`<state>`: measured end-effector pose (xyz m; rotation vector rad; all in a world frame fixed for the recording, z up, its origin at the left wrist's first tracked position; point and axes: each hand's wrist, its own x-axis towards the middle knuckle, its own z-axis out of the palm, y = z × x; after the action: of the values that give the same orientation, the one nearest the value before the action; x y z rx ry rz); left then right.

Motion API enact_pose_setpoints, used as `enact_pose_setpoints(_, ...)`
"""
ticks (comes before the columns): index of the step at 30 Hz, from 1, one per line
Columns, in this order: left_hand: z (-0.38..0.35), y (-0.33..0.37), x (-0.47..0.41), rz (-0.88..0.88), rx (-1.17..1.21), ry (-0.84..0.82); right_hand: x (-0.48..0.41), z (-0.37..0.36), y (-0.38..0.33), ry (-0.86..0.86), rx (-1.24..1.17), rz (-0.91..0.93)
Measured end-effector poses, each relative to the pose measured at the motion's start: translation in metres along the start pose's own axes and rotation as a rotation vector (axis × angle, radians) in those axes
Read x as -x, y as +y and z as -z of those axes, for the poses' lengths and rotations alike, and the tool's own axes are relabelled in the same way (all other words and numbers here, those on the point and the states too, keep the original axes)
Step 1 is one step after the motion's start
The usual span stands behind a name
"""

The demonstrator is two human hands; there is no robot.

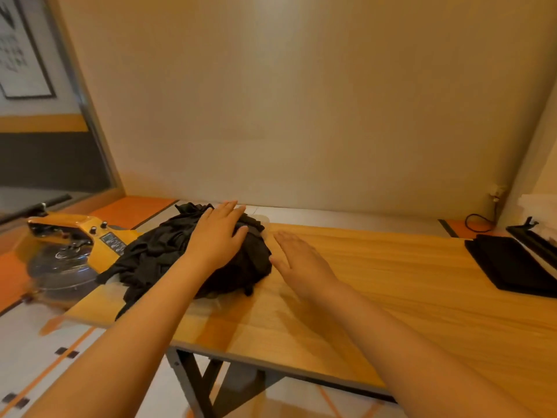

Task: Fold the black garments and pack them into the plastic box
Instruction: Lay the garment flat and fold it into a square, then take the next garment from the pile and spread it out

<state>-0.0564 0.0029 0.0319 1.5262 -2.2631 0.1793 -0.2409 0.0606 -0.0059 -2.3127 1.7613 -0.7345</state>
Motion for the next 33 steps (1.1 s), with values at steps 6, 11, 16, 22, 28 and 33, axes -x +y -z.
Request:
enact_pose_setpoints(6,-0.008,-0.055,0.034,0.165,0.228,-0.246,-0.043,-0.037,-0.043,-0.040,-0.130,0.056)
enact_pose_setpoints(11,-0.003,-0.070,0.041,0.141,0.359,-0.080,-0.053,-0.052,-0.045,-0.031,-0.028,0.057)
enact_pose_setpoints(16,0.023,-0.067,0.028,0.125,0.423,0.088,-0.061,-0.029,-0.039,0.182,-0.226,-0.035)
enact_pose_setpoints(22,0.060,-0.029,-0.006,0.140,0.630,0.257,-0.074,0.041,-0.030,0.432,-0.529,-0.171)
enact_pose_setpoints(28,0.091,0.025,-0.040,0.093,0.758,0.289,-0.065,0.115,-0.012,0.640,-0.660,-0.197)
enact_pose_setpoints(33,0.109,0.078,-0.061,0.009,0.792,0.332,-0.037,0.165,0.017,0.776,-0.642,-0.194)
